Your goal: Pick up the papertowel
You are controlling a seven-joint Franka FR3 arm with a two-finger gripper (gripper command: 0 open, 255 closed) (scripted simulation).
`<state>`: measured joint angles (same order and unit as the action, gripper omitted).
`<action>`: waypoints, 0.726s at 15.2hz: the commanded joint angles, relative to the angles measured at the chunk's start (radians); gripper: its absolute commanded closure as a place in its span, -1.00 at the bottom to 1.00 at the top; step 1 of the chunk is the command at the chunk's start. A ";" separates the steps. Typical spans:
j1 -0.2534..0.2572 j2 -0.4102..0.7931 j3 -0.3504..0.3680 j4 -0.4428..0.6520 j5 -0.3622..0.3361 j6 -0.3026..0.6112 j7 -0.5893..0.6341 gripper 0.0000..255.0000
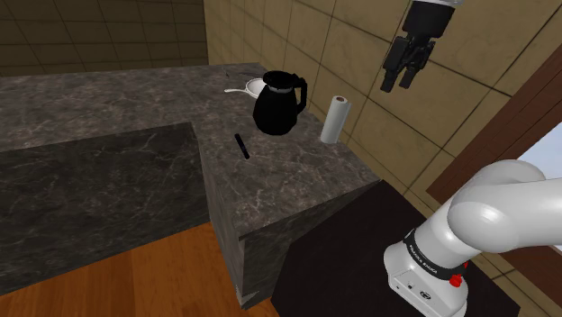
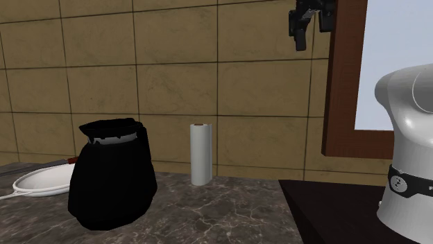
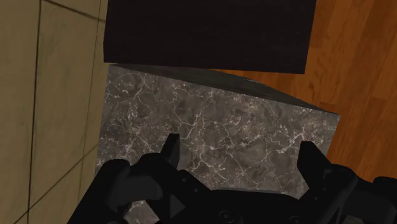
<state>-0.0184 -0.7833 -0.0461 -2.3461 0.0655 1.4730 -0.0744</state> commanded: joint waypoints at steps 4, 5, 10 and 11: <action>-0.010 0.059 -0.030 -0.023 -0.034 0.089 -0.047 -1.00; -0.013 0.082 -0.041 -0.028 -0.045 0.119 -0.062 -1.00; -0.028 0.209 -0.091 -0.033 -0.089 0.266 -0.133 -1.00; -0.031 0.238 -0.101 -0.030 -0.096 0.295 -0.147 -1.00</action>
<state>-0.0491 -0.5780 -0.1408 -2.3753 -0.0255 1.7292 -0.2109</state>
